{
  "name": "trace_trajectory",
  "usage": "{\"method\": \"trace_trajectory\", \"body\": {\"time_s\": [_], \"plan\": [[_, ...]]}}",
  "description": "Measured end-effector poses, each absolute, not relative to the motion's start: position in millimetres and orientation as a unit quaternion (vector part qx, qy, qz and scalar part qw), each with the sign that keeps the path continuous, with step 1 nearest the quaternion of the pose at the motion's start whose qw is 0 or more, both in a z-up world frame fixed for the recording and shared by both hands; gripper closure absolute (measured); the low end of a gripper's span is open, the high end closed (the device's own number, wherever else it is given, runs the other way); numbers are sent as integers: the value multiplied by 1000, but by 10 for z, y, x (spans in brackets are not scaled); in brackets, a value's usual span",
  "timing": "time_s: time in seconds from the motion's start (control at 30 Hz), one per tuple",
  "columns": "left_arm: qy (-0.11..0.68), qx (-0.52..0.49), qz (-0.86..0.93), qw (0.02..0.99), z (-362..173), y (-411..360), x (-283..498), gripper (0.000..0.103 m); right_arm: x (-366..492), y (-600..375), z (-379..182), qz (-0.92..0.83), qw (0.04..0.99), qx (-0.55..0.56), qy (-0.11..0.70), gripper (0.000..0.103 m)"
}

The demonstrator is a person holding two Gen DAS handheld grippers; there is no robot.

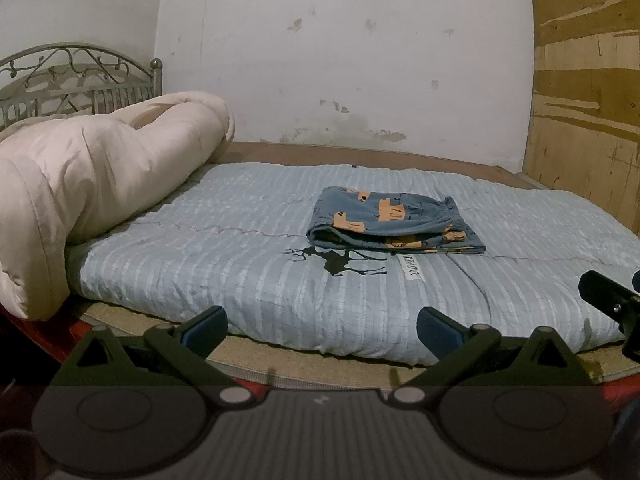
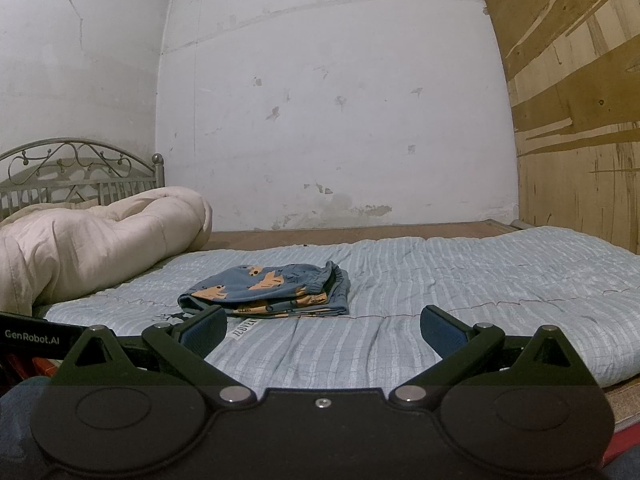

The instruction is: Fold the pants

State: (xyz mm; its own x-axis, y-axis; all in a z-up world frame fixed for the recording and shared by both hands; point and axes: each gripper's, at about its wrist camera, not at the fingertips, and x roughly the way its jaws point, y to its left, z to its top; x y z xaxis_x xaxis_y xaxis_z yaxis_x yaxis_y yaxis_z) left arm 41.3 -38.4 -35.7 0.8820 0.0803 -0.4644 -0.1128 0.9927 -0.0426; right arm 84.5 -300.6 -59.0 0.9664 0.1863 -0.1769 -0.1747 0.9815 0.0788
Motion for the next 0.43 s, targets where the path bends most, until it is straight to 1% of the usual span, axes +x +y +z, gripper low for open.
{"method": "trace_trajectory", "body": {"time_s": [0.43], "plan": [[233,-30,48,971,-358,-396,409,1,834,-3004,-601,90,991,30,91,1]]}}
